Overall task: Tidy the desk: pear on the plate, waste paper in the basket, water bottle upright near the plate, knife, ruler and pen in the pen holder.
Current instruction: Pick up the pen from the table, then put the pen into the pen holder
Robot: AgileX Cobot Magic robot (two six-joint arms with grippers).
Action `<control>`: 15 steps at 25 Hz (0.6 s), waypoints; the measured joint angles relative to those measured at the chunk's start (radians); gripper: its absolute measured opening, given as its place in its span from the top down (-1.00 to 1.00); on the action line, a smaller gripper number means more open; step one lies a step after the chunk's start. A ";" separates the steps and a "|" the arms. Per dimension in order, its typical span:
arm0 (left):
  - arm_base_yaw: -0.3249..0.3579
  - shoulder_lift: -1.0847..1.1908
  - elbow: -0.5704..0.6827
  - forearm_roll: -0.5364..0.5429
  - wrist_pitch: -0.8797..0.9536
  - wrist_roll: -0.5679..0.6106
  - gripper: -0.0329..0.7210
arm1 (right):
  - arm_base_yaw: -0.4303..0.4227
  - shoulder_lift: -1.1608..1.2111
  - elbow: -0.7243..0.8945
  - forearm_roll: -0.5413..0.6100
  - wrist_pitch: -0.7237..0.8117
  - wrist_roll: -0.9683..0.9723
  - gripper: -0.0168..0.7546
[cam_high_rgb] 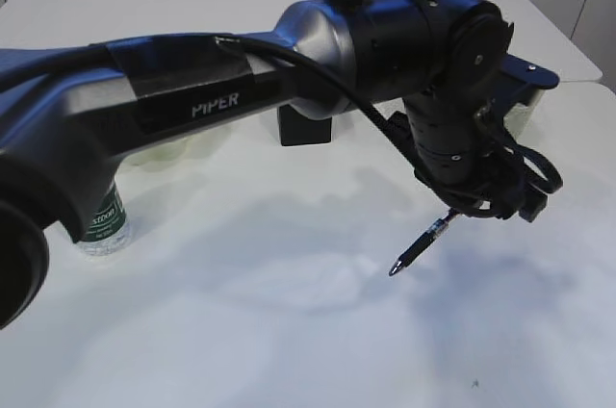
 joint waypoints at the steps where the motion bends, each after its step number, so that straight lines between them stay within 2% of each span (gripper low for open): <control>1: 0.000 0.000 -0.005 0.000 -0.011 0.000 0.68 | 0.000 0.000 0.000 0.000 0.000 0.000 0.00; 15: 0.036 0.000 -0.005 0.010 -0.272 0.000 0.68 | 0.000 0.000 0.000 -0.002 0.000 -0.001 0.00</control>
